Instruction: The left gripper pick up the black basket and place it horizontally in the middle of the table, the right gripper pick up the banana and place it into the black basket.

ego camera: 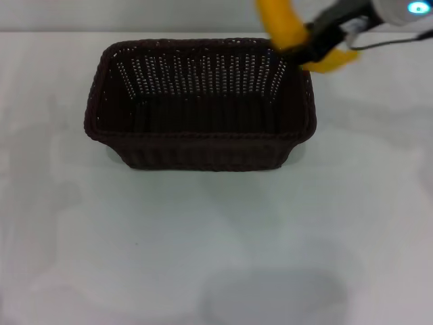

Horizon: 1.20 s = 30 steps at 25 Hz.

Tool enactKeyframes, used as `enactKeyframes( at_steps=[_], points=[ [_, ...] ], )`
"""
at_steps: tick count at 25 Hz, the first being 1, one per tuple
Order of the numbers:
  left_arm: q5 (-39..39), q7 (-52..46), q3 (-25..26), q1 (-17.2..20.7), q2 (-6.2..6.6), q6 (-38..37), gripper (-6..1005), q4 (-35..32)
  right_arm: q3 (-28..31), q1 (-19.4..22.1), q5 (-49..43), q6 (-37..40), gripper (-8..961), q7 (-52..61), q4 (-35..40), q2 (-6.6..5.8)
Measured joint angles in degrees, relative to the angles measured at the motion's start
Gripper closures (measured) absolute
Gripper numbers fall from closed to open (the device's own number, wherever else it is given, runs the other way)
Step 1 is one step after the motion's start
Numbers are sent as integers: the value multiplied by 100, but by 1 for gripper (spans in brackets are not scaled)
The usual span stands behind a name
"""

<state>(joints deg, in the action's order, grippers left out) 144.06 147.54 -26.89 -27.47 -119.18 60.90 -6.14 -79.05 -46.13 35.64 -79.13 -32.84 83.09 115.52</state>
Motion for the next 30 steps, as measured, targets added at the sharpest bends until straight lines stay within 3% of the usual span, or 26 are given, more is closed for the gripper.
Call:
enactKeyframes(
  at_steps=[6, 14, 16, 21, 24, 25, 26, 28, 30],
  points=[
    [-8, 10, -18, 1, 1, 1, 299, -9, -596, -223, 803, 352, 462, -983, -596, 21],
    [-38, 22, -35, 21, 4, 1, 300, 2, -1082, -12, 1113, 955, 460, -1294, -700, 28],
    [-68, 43, -39, 45, -1, 72, 300, 26, -1001, 152, 1318, 959, 370, -1446, -592, 6],
    [-244, 80, -43, 229, -28, 718, 300, 114, -213, 987, 2690, 1061, 170, -2295, -437, 13],
    [-269, 81, -45, 263, -34, 990, 301, 326, 527, 1642, 4322, 1074, 72, -3415, -783, -5],
    [-268, 82, -44, 270, -35, 1014, 301, 368, 1046, 1970, 5628, 860, 72, -4471, -1446, -17],
    [-270, 77, -44, 277, -35, 1025, 301, 407, 1046, 1970, 5628, 860, 73, -4471, -1446, -17],
    [-280, 58, -44, 287, -35, 1029, 301, 489, 1589, 2146, 6922, 387, 73, -5518, -2458, -36],
    [-312, 47, -44, 297, -35, 1032, 301, 564, 2201, 2153, 7653, -137, 74, -6231, -3509, -49]
  ],
)
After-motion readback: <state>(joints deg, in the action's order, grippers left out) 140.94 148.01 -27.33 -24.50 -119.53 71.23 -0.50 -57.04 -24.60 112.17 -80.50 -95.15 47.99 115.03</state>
